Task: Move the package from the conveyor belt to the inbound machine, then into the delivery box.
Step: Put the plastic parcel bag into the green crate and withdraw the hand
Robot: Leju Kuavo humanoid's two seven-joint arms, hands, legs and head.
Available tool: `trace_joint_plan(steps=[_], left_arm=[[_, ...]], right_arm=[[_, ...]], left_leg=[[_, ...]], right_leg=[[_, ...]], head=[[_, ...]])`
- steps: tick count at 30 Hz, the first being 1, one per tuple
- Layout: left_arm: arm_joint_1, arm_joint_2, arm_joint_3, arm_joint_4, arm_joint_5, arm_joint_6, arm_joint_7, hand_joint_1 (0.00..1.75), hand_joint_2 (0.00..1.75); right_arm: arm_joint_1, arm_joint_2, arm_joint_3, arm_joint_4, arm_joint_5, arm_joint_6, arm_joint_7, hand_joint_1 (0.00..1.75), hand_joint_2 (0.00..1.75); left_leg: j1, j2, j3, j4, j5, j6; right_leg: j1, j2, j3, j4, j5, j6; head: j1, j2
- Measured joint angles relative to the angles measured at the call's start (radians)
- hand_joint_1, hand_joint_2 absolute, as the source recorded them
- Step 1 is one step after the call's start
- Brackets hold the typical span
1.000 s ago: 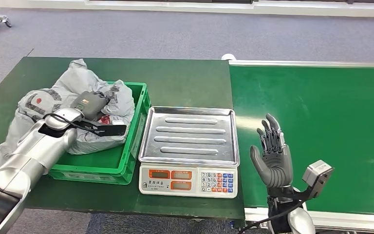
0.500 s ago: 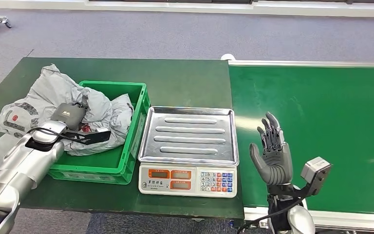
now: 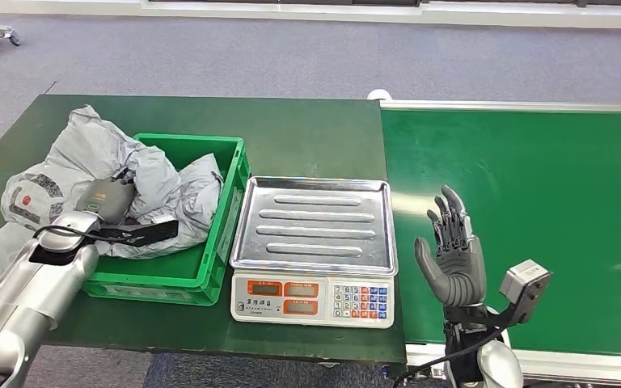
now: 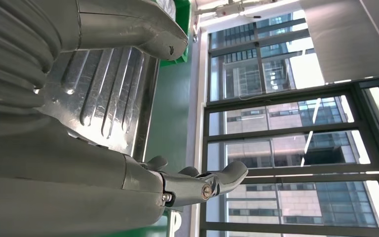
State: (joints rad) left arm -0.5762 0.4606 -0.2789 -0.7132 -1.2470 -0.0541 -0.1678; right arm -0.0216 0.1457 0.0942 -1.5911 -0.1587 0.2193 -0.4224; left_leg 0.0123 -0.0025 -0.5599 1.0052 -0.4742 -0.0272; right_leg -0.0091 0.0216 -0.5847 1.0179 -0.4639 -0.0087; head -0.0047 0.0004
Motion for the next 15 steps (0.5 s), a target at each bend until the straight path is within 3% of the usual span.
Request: trace_joint_plan(steps=[15], left_arm=[[0.02, -0.007, 0.023, -0.036, 0.009, 0.006, -0.024, 0.0, 1.75]], right_arm=[[0.0, 0.0, 0.0, 0.0, -0.002, -0.001, 0.0, 0.0, 1.75]], left_leg=[[0.0, 0.0, 0.0, 0.0, 0.0, 0.0]], right_leg=[[0.0, 0.0, 0.0, 0.0, 0.0, 0.0]], head=[[0.0, 0.0]])
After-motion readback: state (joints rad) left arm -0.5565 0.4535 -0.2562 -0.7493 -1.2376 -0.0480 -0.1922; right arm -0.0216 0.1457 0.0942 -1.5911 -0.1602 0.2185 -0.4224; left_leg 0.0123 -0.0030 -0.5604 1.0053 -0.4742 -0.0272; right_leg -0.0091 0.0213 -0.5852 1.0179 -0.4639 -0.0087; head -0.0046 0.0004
